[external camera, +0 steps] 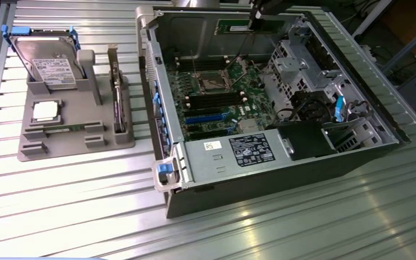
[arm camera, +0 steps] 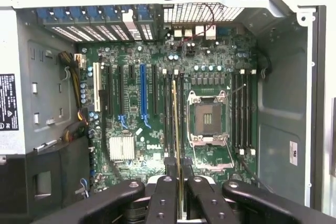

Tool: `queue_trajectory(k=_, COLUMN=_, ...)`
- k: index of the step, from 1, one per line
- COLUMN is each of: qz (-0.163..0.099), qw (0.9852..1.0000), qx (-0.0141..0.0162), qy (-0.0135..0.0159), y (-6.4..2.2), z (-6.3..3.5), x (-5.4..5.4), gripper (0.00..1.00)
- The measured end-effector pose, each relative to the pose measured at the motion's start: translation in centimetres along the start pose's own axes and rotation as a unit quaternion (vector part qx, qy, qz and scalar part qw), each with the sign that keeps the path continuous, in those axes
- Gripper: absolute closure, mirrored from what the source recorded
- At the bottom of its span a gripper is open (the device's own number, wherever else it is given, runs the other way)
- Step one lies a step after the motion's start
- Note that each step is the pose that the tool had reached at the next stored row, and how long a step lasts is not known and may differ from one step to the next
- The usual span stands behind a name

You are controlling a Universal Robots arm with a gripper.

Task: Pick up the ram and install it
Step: 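Pick up the ram and move it above insertion slot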

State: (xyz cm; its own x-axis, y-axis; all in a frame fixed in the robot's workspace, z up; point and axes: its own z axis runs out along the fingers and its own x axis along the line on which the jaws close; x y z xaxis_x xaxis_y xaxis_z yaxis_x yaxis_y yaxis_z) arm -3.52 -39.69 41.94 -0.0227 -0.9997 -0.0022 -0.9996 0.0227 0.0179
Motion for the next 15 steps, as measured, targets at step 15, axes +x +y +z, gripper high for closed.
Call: queue_trajectory(k=15, qz=0.000, qw=1.0000, qx=0.0007, qy=-0.0001, y=0.01, z=-0.60, x=0.0, gripper=0.86)
